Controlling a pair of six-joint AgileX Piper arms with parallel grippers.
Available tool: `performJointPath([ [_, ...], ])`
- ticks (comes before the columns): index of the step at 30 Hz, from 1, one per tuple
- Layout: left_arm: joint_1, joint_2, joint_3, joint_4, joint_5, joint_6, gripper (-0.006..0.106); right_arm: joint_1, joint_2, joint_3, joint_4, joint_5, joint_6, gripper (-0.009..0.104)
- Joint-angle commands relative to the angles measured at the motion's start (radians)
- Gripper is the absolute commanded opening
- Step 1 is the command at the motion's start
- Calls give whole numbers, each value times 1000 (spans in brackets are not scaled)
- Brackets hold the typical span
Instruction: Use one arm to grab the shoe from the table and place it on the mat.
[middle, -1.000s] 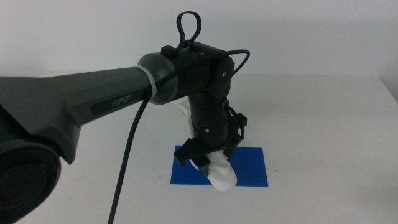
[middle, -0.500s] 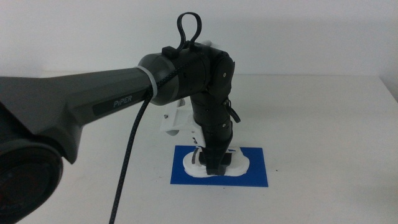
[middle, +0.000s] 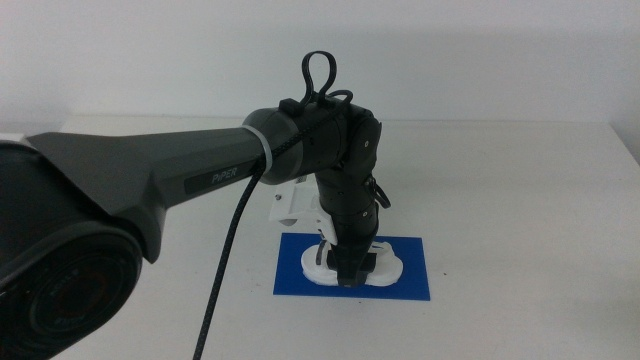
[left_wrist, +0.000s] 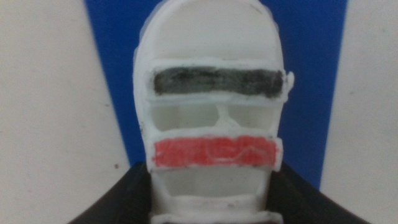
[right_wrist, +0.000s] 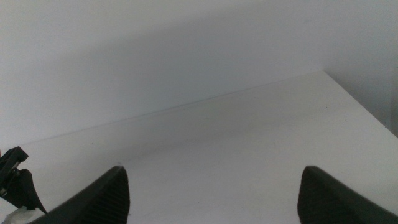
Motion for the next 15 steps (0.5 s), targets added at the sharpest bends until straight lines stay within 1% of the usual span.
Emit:
performJointPath([
  [1, -3, 3, -4, 9, -26, 4, 2, 2, -5, 2, -7, -8, -4, 79],
  [11, -3, 23, -4, 8, -39, 1, 3, 2, -5, 2, -7, -8, -4, 79],
  [12, -3, 23, -4, 8, -41, -14, 33, 2, -5, 2, -7, -8, -4, 79],
  [13, -3, 23, -4, 8, -41, -18, 41, 2, -5, 2, -7, -8, -4, 79],
  [14, -3, 23, -4, 10, -48, -18, 56, 2, -5, 2, -7, -8, -4, 79],
  [15, -3, 21, -4, 11, -50, -18, 65, 2, -5, 2, -7, -8, -4, 79],
])
